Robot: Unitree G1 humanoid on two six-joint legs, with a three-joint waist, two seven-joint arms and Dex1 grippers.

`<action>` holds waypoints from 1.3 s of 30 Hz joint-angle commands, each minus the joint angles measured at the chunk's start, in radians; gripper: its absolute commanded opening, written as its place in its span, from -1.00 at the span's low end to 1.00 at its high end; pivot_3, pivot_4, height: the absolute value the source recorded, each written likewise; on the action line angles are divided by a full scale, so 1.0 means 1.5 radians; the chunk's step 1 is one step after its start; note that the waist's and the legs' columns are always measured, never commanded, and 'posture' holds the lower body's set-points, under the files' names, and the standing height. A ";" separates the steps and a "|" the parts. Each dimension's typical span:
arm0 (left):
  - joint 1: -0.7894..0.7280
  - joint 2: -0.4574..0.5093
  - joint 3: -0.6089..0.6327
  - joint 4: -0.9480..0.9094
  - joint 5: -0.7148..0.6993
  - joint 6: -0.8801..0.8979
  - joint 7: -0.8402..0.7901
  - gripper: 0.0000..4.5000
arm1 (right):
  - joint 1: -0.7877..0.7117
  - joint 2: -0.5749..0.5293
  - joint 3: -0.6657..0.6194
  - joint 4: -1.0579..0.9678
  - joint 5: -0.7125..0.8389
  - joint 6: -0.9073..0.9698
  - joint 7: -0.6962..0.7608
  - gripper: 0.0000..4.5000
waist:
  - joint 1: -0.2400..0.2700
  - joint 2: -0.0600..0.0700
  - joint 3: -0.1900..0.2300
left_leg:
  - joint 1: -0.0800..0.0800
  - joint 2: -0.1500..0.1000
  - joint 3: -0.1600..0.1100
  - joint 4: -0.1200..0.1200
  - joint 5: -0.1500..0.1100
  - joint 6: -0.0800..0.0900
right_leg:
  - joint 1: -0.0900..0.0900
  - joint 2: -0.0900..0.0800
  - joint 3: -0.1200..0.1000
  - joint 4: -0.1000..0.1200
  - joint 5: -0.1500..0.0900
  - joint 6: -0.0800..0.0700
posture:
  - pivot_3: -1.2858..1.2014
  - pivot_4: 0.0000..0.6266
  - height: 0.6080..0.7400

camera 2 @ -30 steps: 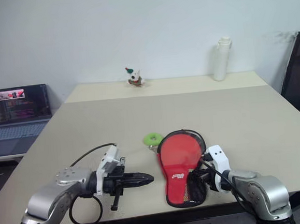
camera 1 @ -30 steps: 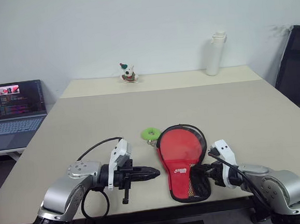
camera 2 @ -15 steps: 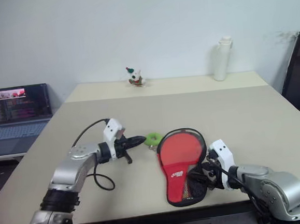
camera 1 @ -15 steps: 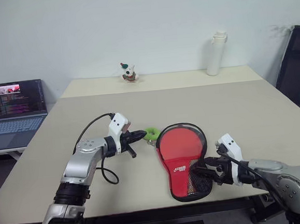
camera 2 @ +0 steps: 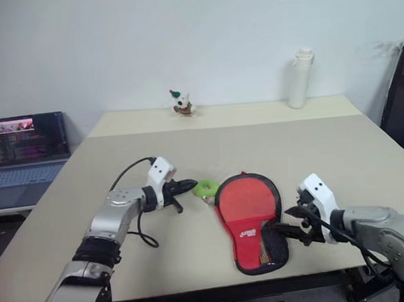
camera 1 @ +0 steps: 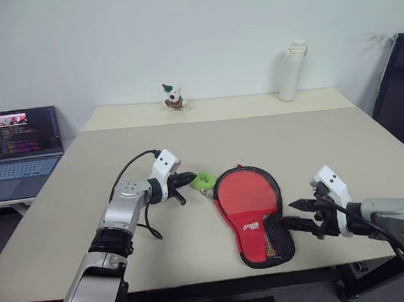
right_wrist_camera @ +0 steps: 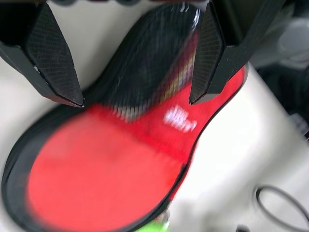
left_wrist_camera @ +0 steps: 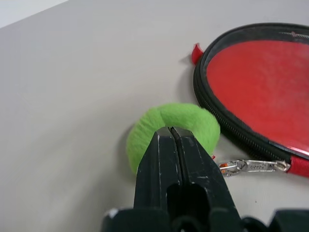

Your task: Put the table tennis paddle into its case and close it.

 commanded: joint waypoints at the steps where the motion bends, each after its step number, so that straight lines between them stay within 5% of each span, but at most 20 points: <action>1: -0.001 0.012 0.019 -0.012 0.000 -0.012 -0.004 -1.00 | 0.005 -0.008 -0.021 -0.044 0.044 0.010 0.003 0.68 | 0.000 0.000 0.000 | 0.000 0.000 0.000 0.000 0.000 0.000 | 0.000 0.000 0.000 0.000 0.000 0.000 | 0.03 -0.52 1.00; 8: 0.001 0.014 0.023 -0.016 -0.001 -0.013 -0.007 -1.00 | 0.038 0.024 0.044 0.082 -0.097 -0.099 -0.098 0.68 | 0.001 0.000 0.000 | 0.000 -0.001 0.000 0.000 0.000 0.000 | 0.000 0.000 0.000 0.000 0.000 0.000 | 0.03 -0.52 1.00; 18: 0.010 0.017 0.025 -0.030 -0.001 -0.014 -0.013 -1.00 | 0.023 0.081 0.080 0.146 -0.128 -0.160 -0.103 0.68 | -0.001 -0.001 0.000 | 0.000 0.000 0.000 0.000 0.000 0.000 | 0.000 0.000 0.000 0.000 0.000 0.000 | 0.03 -0.52 1.00; 21: 0.014 0.019 0.028 -0.038 -0.007 -0.012 -0.021 -1.00 | 0.010 0.112 0.072 0.135 -0.110 -0.141 -0.109 0.43 | -0.001 0.000 0.000 | 0.000 0.000 0.000 0.000 0.000 0.000 | 0.000 0.000 0.000 0.000 0.000 0.000 | 0.03 -0.52 1.00; 30: 0.035 0.025 0.040 -0.066 -0.020 -0.003 -0.045 -1.00 | 0.026 0.096 0.071 0.133 -0.113 -0.124 -0.098 -0.97 | 0.000 0.000 0.000 | 0.000 0.000 0.000 0.000 0.000 0.000 | 0.000 0.000 0.000 0.000 0.000 0.000 | 0.03 -0.52 1.00; 39: 0.040 0.027 0.036 -0.066 -0.016 -0.008 -0.051 -1.00 | 0.071 0.128 0.084 0.077 -0.082 -0.059 -0.126 -0.99 | 0.000 -0.001 0.000 | 0.000 0.000 0.000 0.000 0.000 0.000 | 0.000 0.000 0.000 0.000 0.000 0.000 | 0.03 -0.52 1.00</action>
